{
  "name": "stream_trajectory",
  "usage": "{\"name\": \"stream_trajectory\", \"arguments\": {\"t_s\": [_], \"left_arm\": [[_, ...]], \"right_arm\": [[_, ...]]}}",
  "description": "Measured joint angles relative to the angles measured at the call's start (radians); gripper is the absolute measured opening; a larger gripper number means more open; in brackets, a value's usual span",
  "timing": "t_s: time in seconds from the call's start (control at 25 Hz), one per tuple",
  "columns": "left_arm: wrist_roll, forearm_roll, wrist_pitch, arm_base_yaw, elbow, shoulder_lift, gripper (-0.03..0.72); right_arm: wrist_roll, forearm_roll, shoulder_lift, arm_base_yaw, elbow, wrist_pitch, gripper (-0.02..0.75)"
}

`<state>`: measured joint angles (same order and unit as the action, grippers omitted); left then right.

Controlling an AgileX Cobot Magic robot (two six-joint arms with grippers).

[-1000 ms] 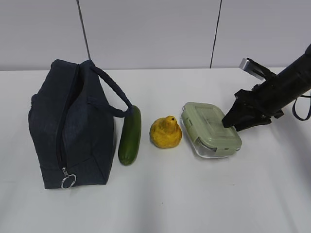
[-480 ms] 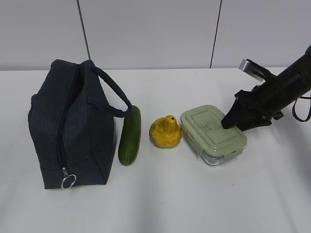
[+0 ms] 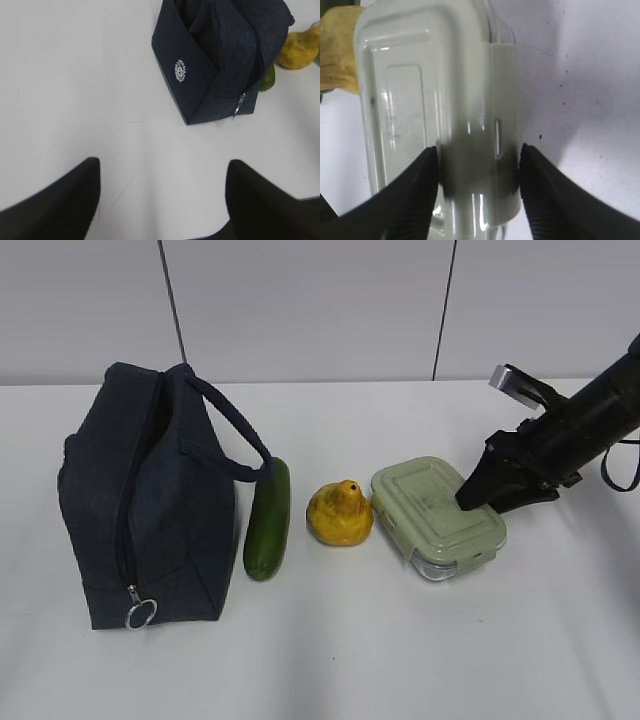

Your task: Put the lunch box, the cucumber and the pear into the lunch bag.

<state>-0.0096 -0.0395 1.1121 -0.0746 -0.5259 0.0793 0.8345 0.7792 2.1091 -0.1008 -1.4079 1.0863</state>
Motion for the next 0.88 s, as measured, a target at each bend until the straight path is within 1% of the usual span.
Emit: {"name": "stream_trajectory", "arguments": {"t_s": [0.2, 0.28, 0.52, 0.88], "left_arm": [[0.0, 0.0, 0.0, 0.0, 0.0, 0.0, 0.466], [0.0, 0.0, 0.0, 0.0, 0.0, 0.0, 0.466], [0.0, 0.0, 0.0, 0.0, 0.0, 0.0, 0.466], [0.0, 0.0, 0.0, 0.0, 0.0, 0.0, 0.466]], "right_arm": [[0.003, -0.011, 0.006, 0.0, -0.013, 0.017, 0.494], [0.004, -0.011, 0.008, 0.0, -0.014, 0.019, 0.51], [0.038, 0.029, 0.008, 0.0, -0.014, 0.029, 0.518], [0.057, 0.059, 0.008, 0.0, -0.014, 0.087, 0.517]]}}
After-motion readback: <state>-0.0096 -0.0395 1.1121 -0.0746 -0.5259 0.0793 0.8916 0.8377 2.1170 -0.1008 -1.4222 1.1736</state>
